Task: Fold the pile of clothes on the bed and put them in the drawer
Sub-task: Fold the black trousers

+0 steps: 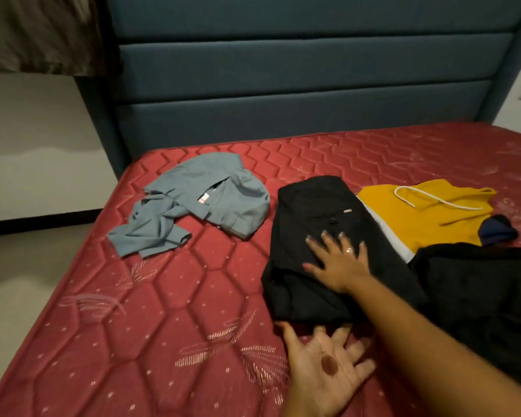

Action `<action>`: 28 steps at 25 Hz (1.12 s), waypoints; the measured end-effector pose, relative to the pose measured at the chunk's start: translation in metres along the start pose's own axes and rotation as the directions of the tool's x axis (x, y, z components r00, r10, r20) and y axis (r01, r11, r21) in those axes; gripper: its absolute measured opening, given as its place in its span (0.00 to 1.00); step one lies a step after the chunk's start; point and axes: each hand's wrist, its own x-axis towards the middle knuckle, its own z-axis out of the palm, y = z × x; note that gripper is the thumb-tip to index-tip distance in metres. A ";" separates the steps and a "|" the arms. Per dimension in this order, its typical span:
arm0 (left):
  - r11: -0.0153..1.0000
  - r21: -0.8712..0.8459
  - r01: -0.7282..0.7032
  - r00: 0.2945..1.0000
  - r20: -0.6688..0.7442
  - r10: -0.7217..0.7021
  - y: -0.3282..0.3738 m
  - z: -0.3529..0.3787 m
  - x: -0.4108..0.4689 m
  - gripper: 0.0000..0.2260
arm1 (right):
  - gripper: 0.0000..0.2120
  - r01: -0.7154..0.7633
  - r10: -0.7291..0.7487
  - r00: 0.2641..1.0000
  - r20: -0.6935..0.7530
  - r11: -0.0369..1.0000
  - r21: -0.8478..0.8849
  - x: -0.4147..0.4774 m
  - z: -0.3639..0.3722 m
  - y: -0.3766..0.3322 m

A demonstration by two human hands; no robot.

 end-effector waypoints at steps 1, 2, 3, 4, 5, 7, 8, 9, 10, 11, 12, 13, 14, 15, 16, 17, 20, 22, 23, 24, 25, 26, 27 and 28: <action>0.998 0.054 -0.031 0.999 0.009 0.030 0.004 0.003 -0.008 0.45 | 0.29 0.008 -0.007 0.999 0.047 1.000 -0.023 -0.012 0.029 -0.009; 0.999 0.052 0.015 1.000 -0.023 -0.014 0.010 0.000 -0.017 0.45 | 0.28 -0.003 0.003 1.000 0.010 1.000 0.007 -0.017 0.045 -0.016; 0.996 0.084 0.010 0.999 -0.037 -0.007 0.015 -0.007 -0.026 0.44 | 0.27 -0.062 0.061 0.998 0.010 0.996 0.057 -0.020 0.048 -0.016; 0.998 0.061 0.004 0.999 -0.032 -0.002 0.016 -0.010 -0.042 0.41 | 0.27 -0.077 0.075 0.996 0.043 0.996 0.035 -0.021 0.042 -0.013; 0.997 0.073 -0.024 0.998 -0.062 0.029 0.019 -0.018 -0.052 0.37 | 0.27 -0.093 0.092 0.995 0.050 0.996 0.012 -0.021 0.036 -0.013; 0.970 0.170 -0.172 0.981 -0.062 0.185 0.033 -0.030 -0.076 0.21 | 0.27 -0.124 0.125 0.990 0.069 0.992 -0.023 -0.030 0.039 -0.015; 0.909 0.282 -0.306 0.931 -0.111 0.348 0.043 -0.040 -0.087 0.12 | 0.27 -0.151 0.155 0.985 0.072 0.987 -0.054 -0.038 0.043 -0.022; 0.783 0.470 -0.407 0.845 -0.131 0.518 0.057 -0.054 -0.097 0.10 | 0.27 -0.154 0.158 0.986 0.050 0.985 -0.072 -0.044 0.046 -0.030; 0.565 0.706 -0.426 0.741 -0.086 0.666 0.075 -0.073 -0.106 0.13 | 0.26 -0.163 0.163 0.987 -0.011 0.985 -0.051 -0.049 0.043 -0.041; 0.291 0.876 -0.384 0.639 0.024 0.769 0.099 -0.094 -0.115 0.13 | 0.26 -0.150 0.148 0.987 -0.067 0.988 -0.024 -0.048 0.040 -0.056; 0.012 0.963 -0.271 0.585 0.155 0.796 0.124 -0.113 -0.125 0.15 | 0.26 -0.112 0.112 0.986 -0.126 0.994 0.006 -0.044 0.037 -0.077; -0.261 0.960 -0.101 0.604 0.268 0.751 0.149 -0.125 -0.133 0.22 | 0.25 -0.055 0.059 0.981 -0.184 0.998 0.028 -0.039 0.034 -0.096; -0.433 0.900 0.056 0.646 0.298 0.703 0.173 -0.133 -0.138 0.30 | 0.25 0.013 -0.011 0.974 -0.225 1.000 0.008 -0.031 0.031 -0.118; -0.535 0.821 0.200 0.679 0.278 0.680 0.196 -0.136 -0.141 0.36 | 0.25 0.086 -0.095 0.970 -0.224 0.995 -0.053 -0.022 0.030 -0.137; -0.603 0.735 0.310 0.692 0.260 0.673 0.216 -0.136 -0.143 0.39 | 0.24 0.139 -0.160 0.971 -0.180 0.982 -0.125 -0.011 0.031 -0.154; -0.638 0.673 0.375 0.693 0.254 0.675 0.234 -0.136 -0.143 0.41 | 0.25 0.172 -0.197 0.974 -0.116 0.966 -0.193 0.004 0.034 -0.167; -0.666 0.599 0.444 0.680 0.259 0.686 0.266 -0.136 -0.124 0.44 | 0.24 0.129 -0.124 0.992 0.035 0.959 -0.254 0.043 0.042 -0.170; -0.659 0.598 0.456 0.669 0.257 0.697 0.277 -0.137 -0.108 0.41 | 0.23 0.103 -0.101 0.995 0.021 0.949 -0.298 0.065 0.052 -0.166; -0.658 0.598 0.458 0.664 0.262 0.700 0.282 -0.134 -0.102 0.39 | 0.23 0.090 -0.092 0.996 0.009 0.942 -0.323 0.072 0.054 -0.164; -0.658 0.596 0.460 0.658 0.269 0.703 0.288 -0.133 -0.096 0.39 | 0.23 0.072 -0.074 0.997 0.006 0.947 -0.314 0.081 0.058 -0.167; -0.661 0.590 0.464 0.653 0.276 0.705 0.293 -0.134 -0.092 0.39 | 0.23 0.050 -0.050 0.999 0.008 0.958 -0.284 0.089 0.060 -0.169; -0.659 0.588 0.469 0.655 0.269 0.707 0.297 -0.135 -0.088 0.38 | 0.23 0.036 -0.035 0.999 0.010 0.964 -0.263 0.095 0.064 -0.172; -0.660 0.586 0.469 0.657 0.268 0.705 0.299 -0.136 -0.086 0.38 | 0.23 0.040 -0.042 0.999 0.000 0.962 -0.271 0.097 0.067 -0.173; -0.659 0.584 0.474 0.657 0.264 0.706 0.299 -0.138 -0.086 0.37 | 0.22 0.060 -0.071 0.997 -0.027 0.951 -0.303 0.095 0.070 -0.175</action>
